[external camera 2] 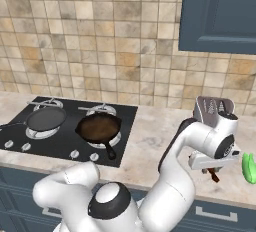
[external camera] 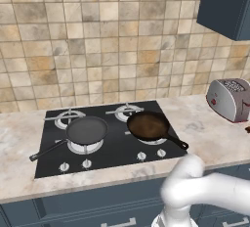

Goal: Place both pans onto different burners. Then place the corn and the chicken drumstick on different pans.

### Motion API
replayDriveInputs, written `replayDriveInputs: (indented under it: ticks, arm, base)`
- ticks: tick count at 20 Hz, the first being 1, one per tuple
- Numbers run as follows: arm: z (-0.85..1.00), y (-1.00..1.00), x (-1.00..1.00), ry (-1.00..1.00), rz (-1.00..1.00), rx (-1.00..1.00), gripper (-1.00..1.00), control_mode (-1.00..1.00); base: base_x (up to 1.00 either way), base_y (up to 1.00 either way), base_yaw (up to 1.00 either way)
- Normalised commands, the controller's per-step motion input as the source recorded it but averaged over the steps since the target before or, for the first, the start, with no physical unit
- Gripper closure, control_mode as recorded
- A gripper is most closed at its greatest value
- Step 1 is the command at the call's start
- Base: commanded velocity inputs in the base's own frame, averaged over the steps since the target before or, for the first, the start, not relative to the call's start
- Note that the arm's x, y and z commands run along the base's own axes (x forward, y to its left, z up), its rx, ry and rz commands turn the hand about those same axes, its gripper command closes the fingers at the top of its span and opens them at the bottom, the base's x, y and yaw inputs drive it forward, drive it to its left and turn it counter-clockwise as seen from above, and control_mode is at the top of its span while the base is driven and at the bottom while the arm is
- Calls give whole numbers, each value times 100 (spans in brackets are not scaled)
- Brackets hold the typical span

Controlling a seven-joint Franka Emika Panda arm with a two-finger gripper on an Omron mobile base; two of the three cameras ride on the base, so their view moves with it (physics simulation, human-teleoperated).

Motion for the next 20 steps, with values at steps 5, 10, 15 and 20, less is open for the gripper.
replayDriveInputs:
  ticks: [5,10,15,20]
  arm:
    - [48,87,-50,0,-8,0,100,-100]
    - [57,92,-23,0,-4,0,100,-100]
    - [49,100,-21,0,-2,-1,100,-100]
    - [57,100,-6,0,-1,0,100,-100]
  base:
    - [0,0,0]
    - [0,0,0]
    - [0,0,0]
    - [0,0,0]
